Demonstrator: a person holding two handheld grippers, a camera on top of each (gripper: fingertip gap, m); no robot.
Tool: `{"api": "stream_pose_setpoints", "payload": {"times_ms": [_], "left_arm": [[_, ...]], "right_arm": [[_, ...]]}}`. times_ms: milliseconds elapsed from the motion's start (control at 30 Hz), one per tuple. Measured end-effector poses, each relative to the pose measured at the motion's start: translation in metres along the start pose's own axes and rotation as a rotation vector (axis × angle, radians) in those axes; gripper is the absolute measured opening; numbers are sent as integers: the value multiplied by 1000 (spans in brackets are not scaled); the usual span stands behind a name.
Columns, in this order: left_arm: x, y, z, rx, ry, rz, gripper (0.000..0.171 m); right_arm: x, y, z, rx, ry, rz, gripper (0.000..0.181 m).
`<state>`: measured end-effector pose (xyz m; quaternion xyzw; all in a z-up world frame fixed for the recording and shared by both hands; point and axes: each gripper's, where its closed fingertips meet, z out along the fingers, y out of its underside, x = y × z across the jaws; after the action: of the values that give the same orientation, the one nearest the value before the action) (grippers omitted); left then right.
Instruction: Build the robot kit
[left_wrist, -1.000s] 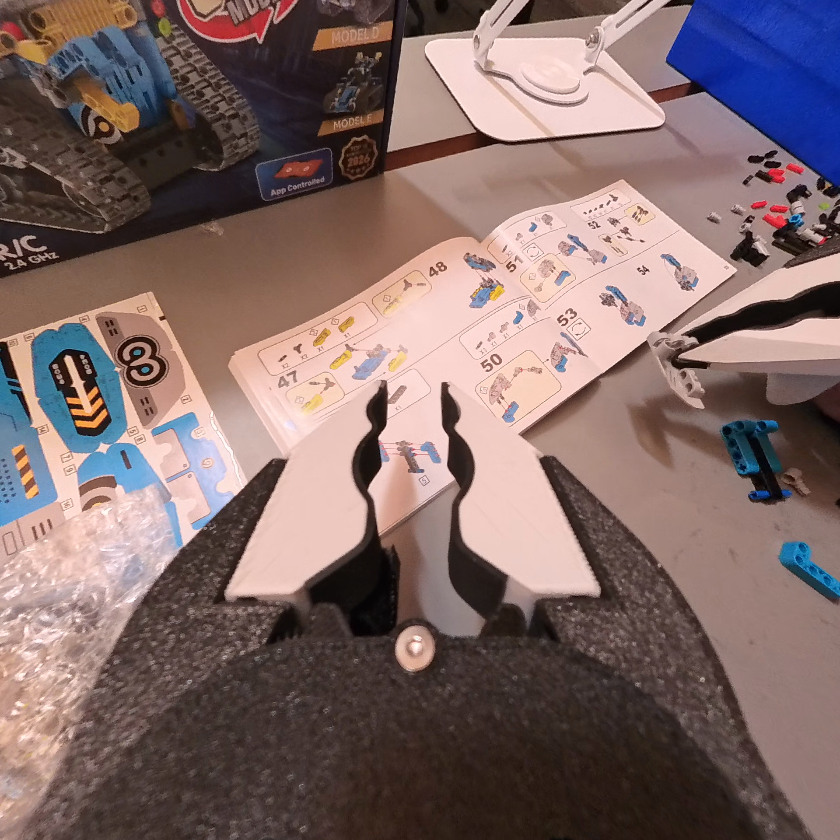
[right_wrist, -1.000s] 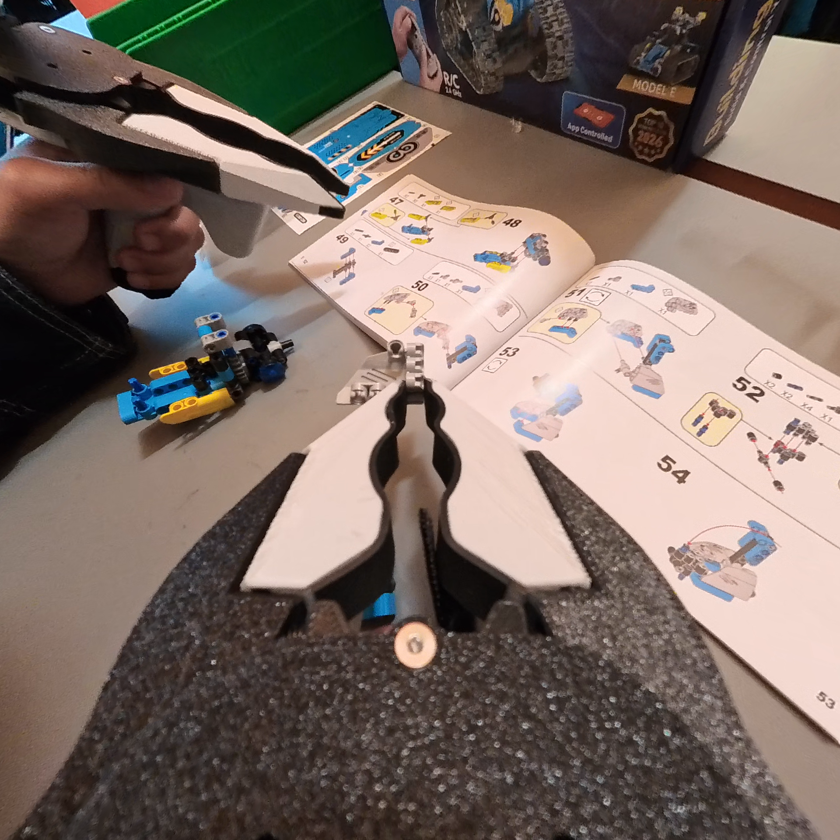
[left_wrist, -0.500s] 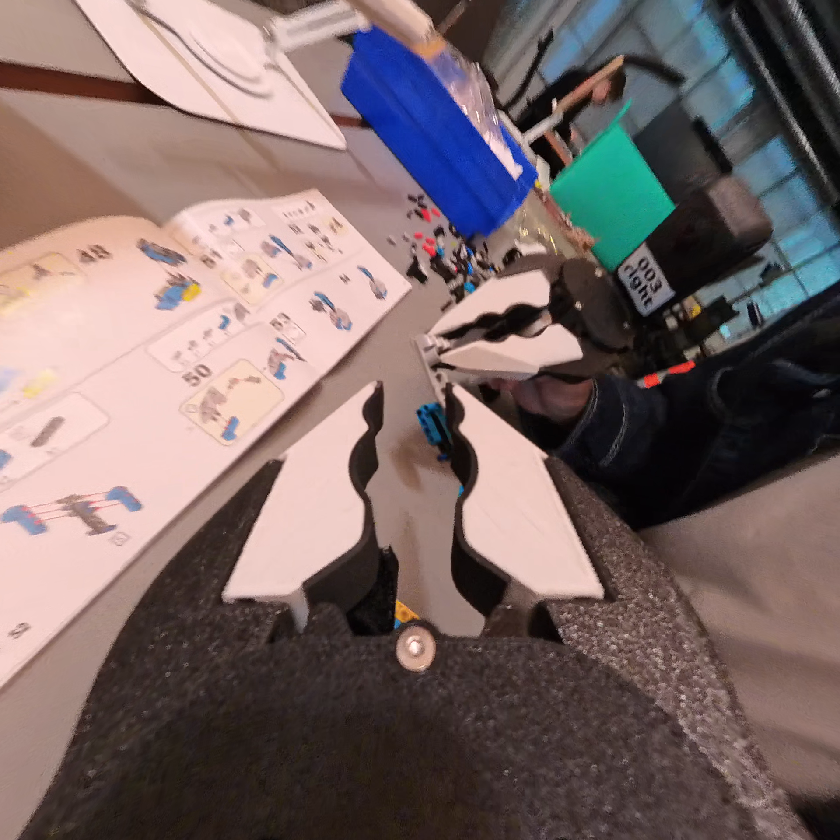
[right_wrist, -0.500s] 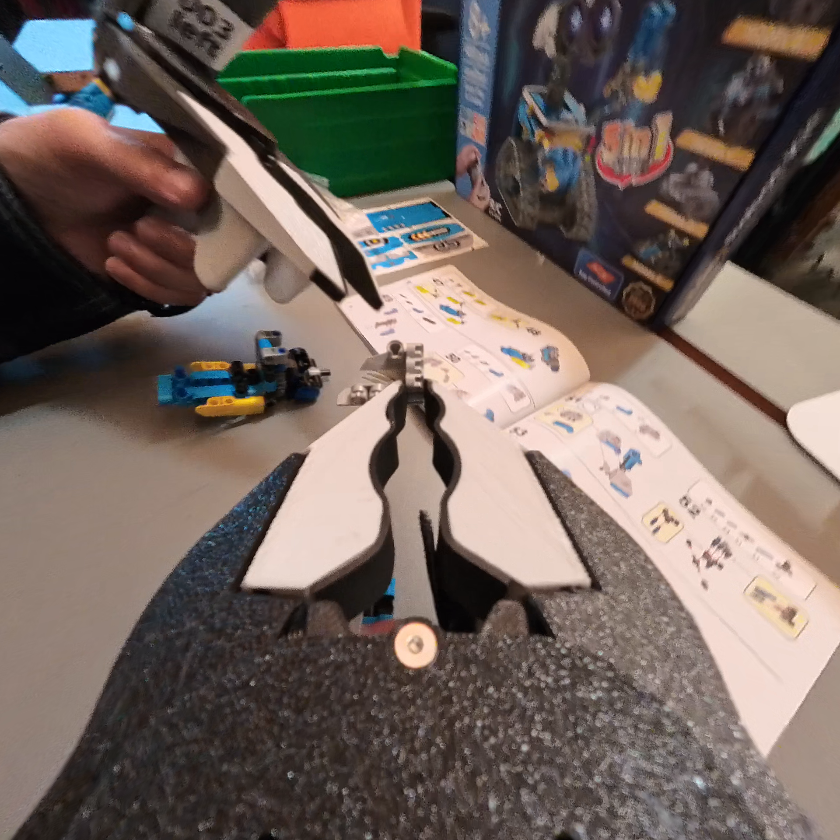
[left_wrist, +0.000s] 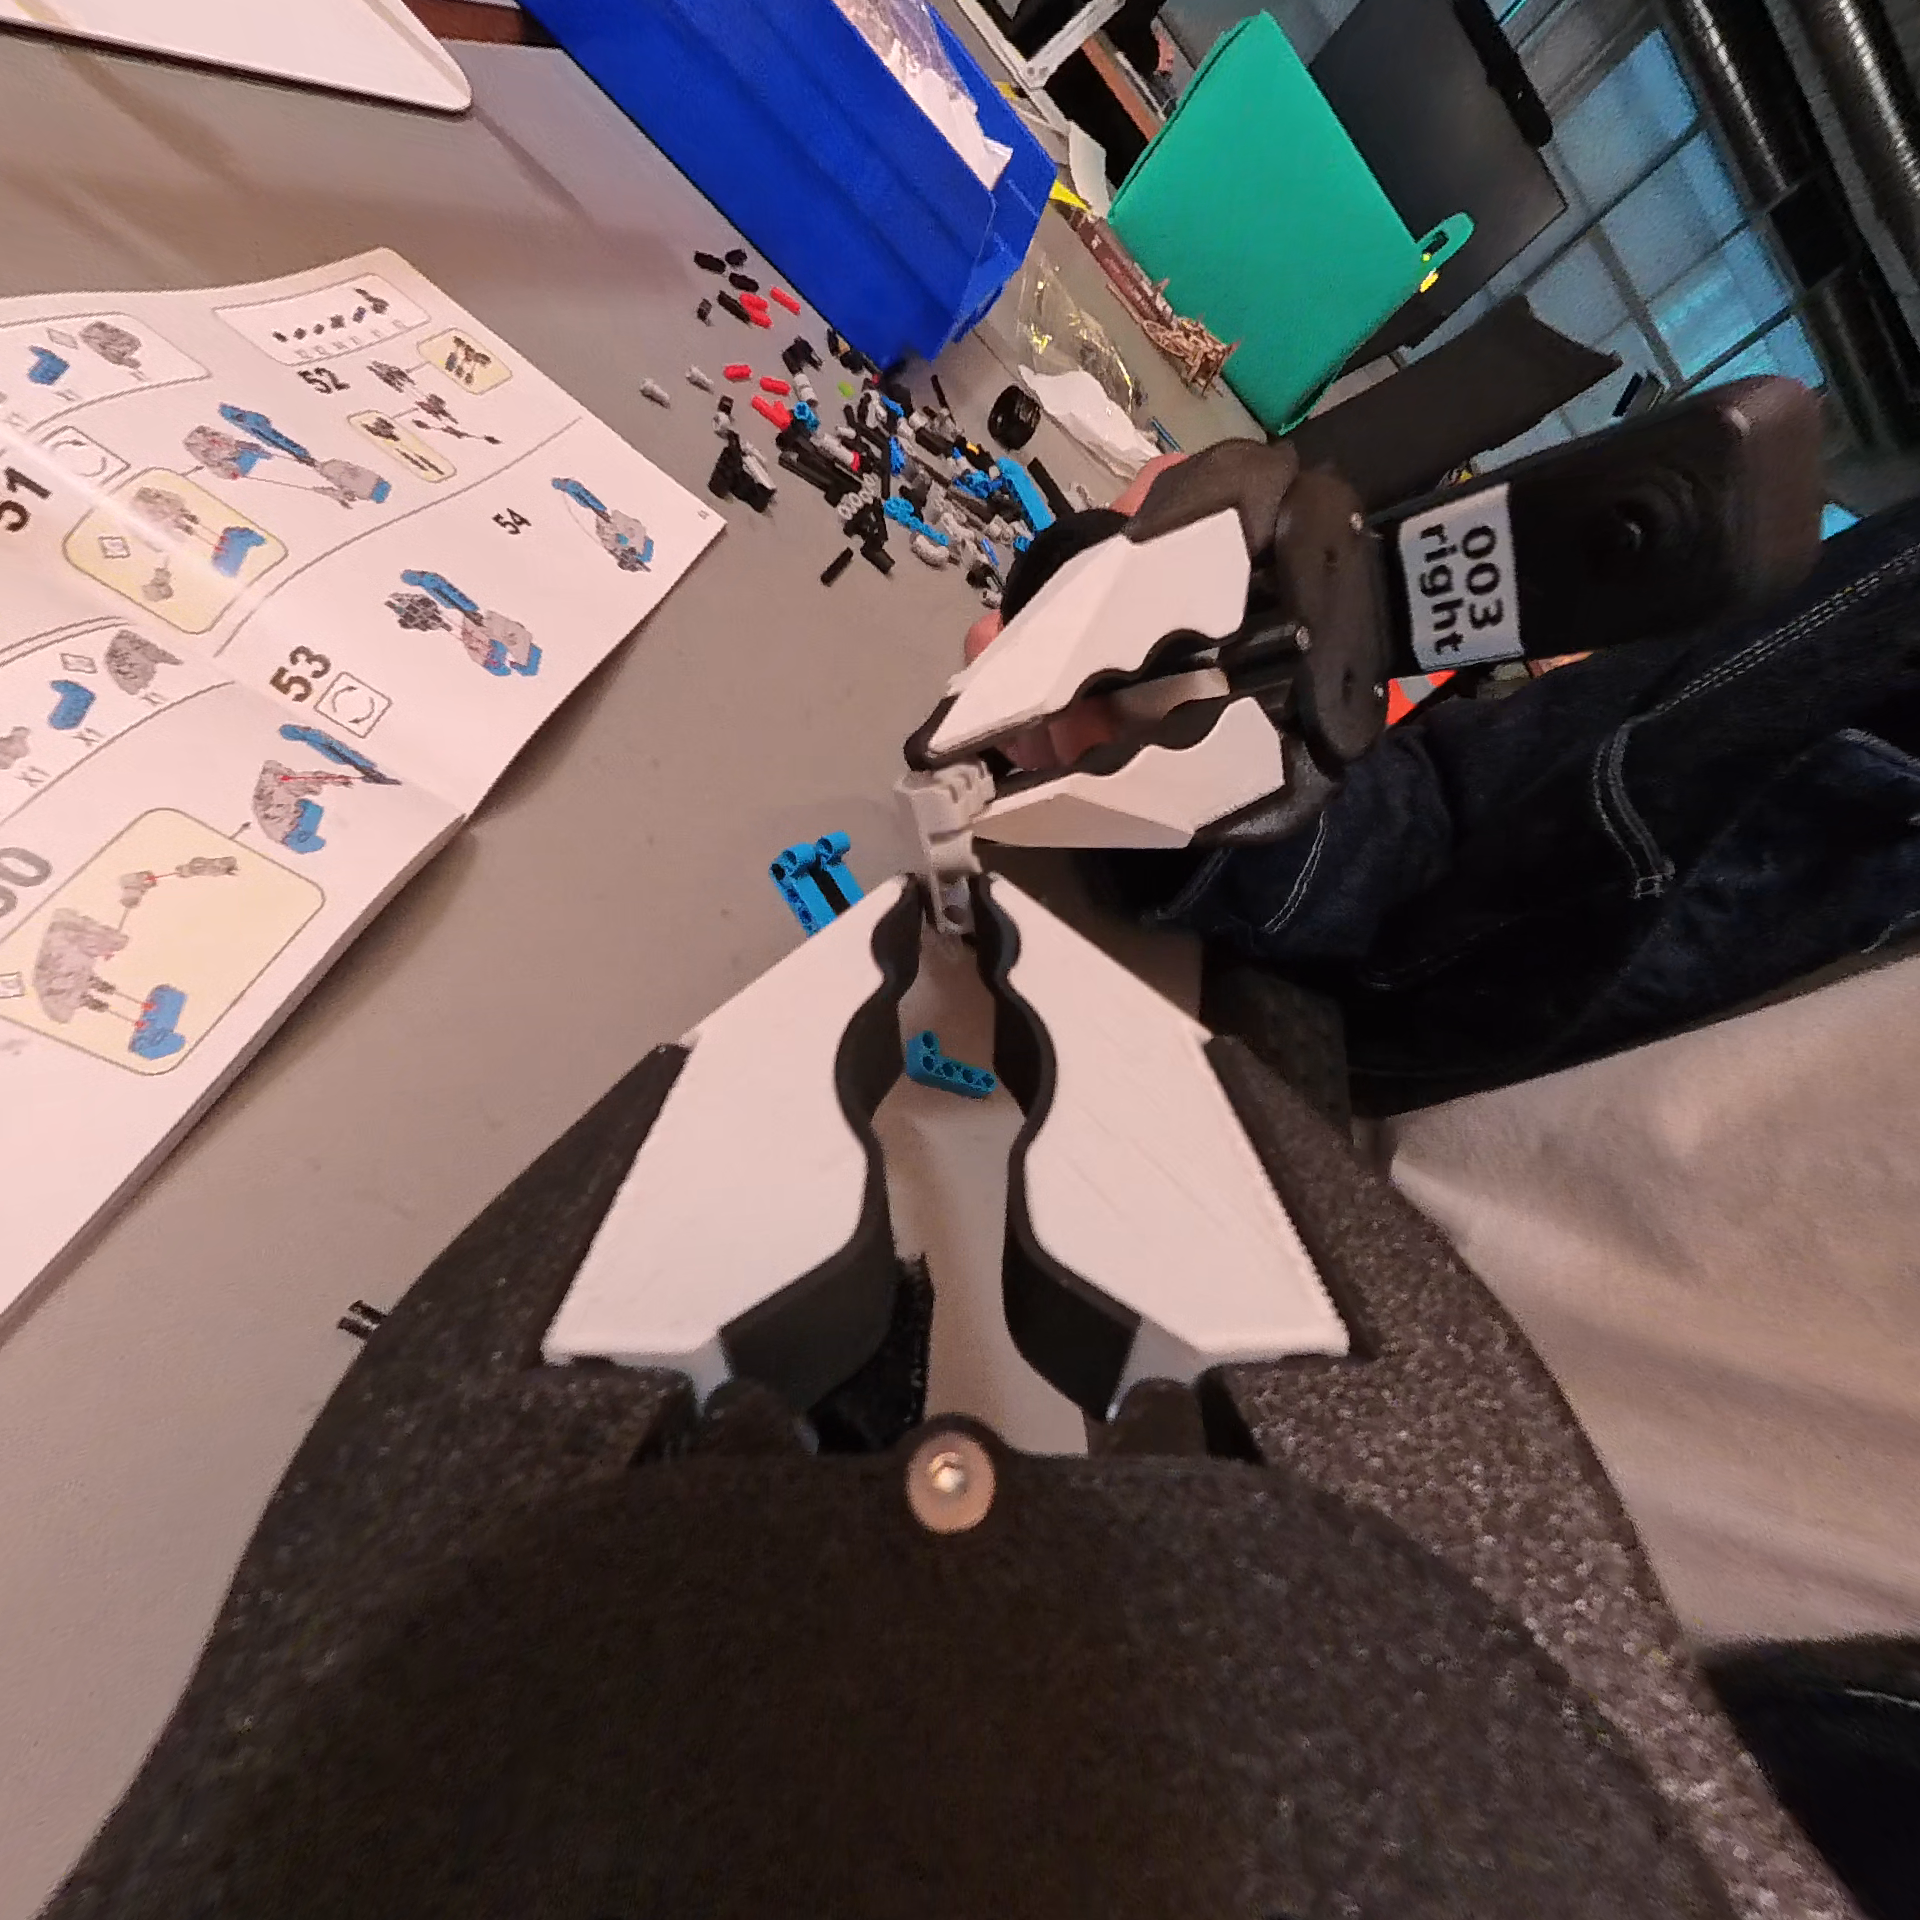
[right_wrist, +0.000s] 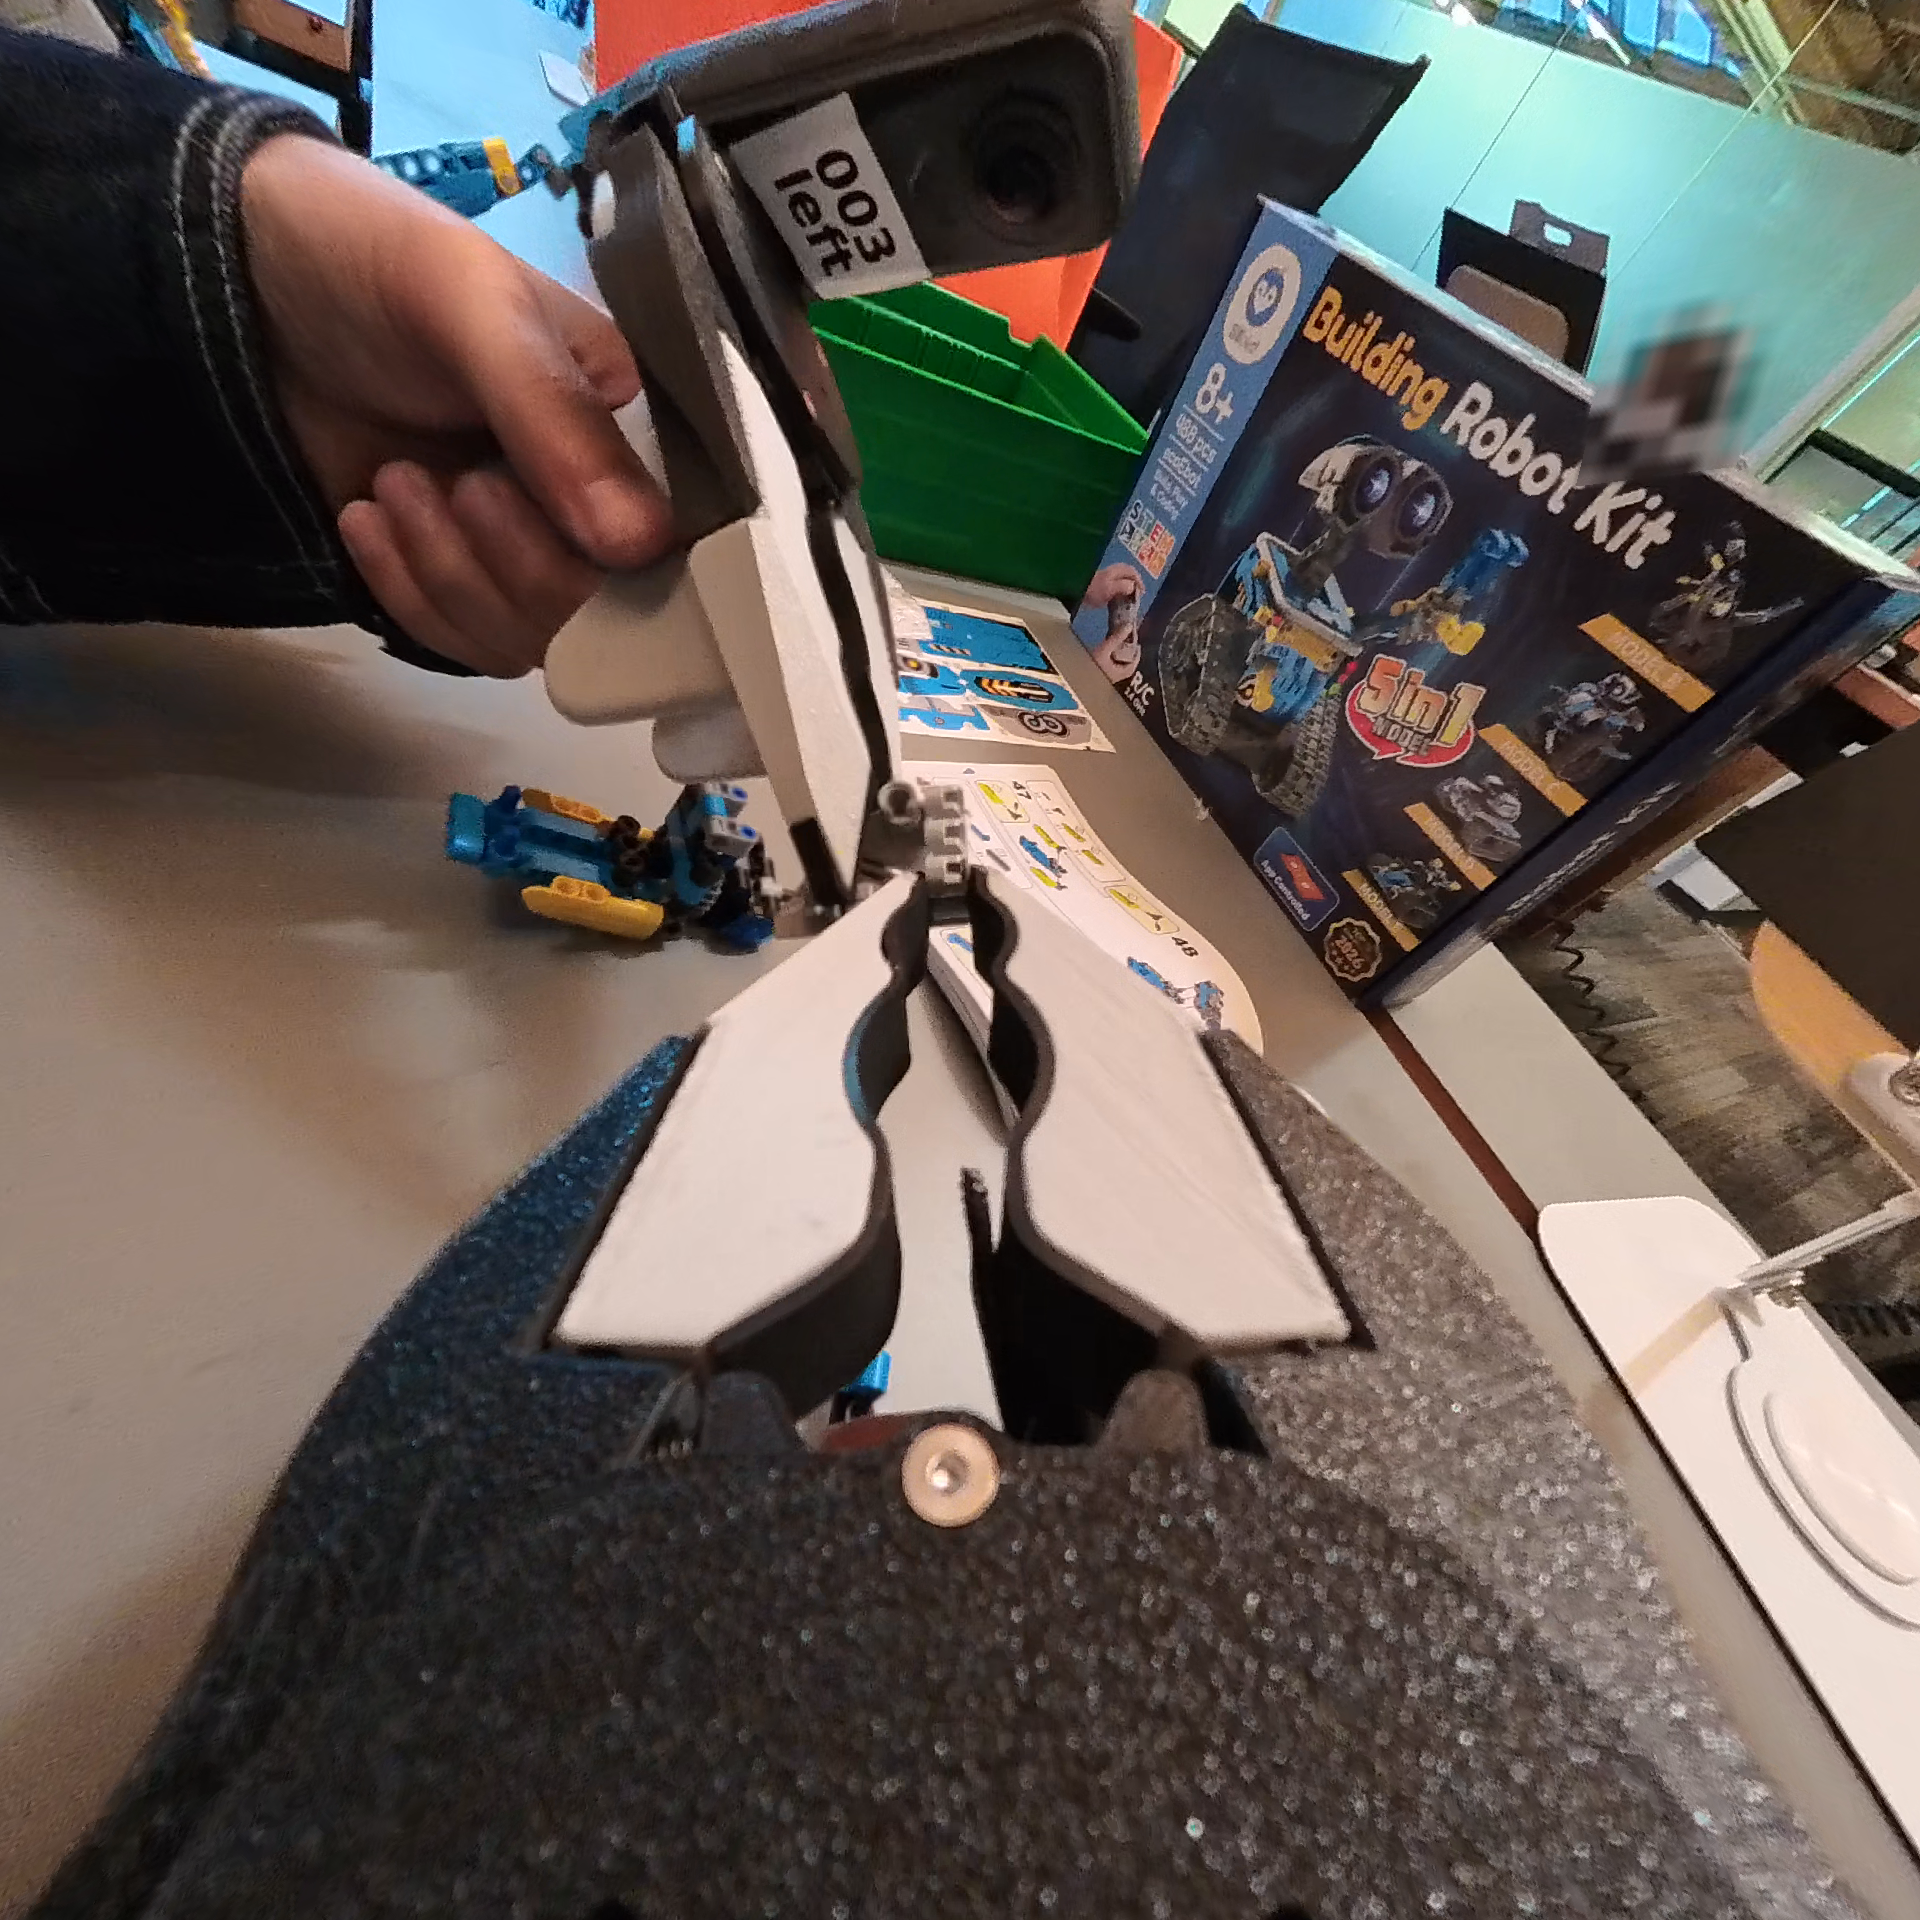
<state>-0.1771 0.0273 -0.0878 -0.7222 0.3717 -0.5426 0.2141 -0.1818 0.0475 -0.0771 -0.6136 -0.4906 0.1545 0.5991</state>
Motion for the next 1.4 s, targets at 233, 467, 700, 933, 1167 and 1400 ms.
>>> {"api": "stream_pose_setpoints", "payload": {"times_ms": [233,467,700,933,1167,1400], "left_arm": [[-2,-2,-2,15,-12,21,7],[-14,-15,-19,87,-78,40,7],[-34,-9,-32,61,-200,56,7],[-31,-8,-22,57,-168,58,7],[-31,-19,-24,131,-150,51,7],[-33,-26,-24,178,-171,74,7]], "right_arm": [[0,0,-1,7,-21,81,9],[12,9,-6,1,-106,335,23],[16,29,-1,-82,-110,397,21],[17,32,-3,-94,-127,417,20],[-8,71,-54,-258,-458,345,14],[-57,102,-98,-554,-645,163,19]]}}
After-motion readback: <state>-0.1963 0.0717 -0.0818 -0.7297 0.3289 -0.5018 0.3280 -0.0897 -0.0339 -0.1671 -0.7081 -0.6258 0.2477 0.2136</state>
